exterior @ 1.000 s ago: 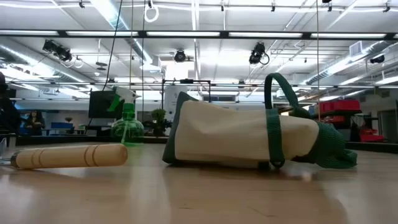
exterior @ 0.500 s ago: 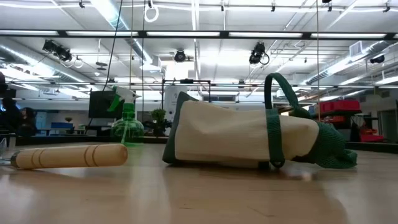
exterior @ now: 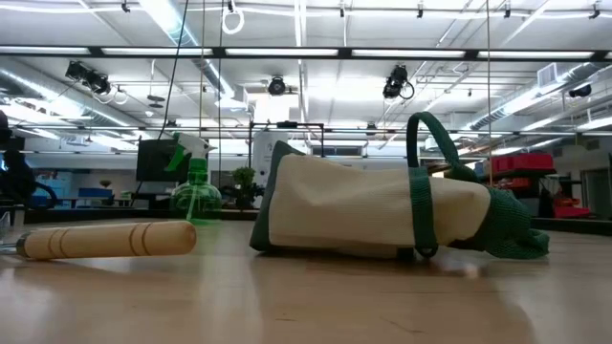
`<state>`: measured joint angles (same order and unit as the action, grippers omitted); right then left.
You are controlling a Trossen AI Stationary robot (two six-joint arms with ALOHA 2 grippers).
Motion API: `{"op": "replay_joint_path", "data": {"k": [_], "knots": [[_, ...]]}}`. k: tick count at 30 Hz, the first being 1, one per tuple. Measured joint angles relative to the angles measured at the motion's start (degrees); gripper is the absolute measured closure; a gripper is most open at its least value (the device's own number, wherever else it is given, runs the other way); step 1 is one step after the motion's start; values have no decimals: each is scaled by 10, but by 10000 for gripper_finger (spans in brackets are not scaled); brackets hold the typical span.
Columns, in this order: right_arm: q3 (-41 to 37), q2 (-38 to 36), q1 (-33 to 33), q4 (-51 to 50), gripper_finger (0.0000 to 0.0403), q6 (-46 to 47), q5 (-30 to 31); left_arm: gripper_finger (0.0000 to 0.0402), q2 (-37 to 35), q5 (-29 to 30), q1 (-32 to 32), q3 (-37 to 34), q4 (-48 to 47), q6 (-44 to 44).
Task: Pick & Place Garden tools in Gardening bag
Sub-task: Prepare the green gardening bag
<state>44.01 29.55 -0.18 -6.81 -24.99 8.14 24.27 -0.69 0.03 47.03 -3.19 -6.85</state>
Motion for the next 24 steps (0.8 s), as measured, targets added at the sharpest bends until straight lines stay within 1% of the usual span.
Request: {"op": "replay_joint_path", "data": {"k": [3,5,12,14,17,19,21,24], "knots": [[0,0,0,9,369,-27,0,344,1,0,0,0,5,-3],[0,0,0,8,369,-29,0,344,5,0,0,0,5,-2],[0,0,0,14,369,-22,-2,344,7,4,0,0,6,-3],[0,0,0,17,369,9,-2,344,25,14,0,0,30,-28],[0,0,0,28,369,90,-1,344,82,26,0,1,62,-54],[0,0,0,59,369,105,2,344,134,48,0,0,60,-55],[0,3,0,87,369,111,-7,344,190,64,0,0,58,-59],[1,10,0,108,369,135,-40,344,264,54,0,2,55,-68]]}}
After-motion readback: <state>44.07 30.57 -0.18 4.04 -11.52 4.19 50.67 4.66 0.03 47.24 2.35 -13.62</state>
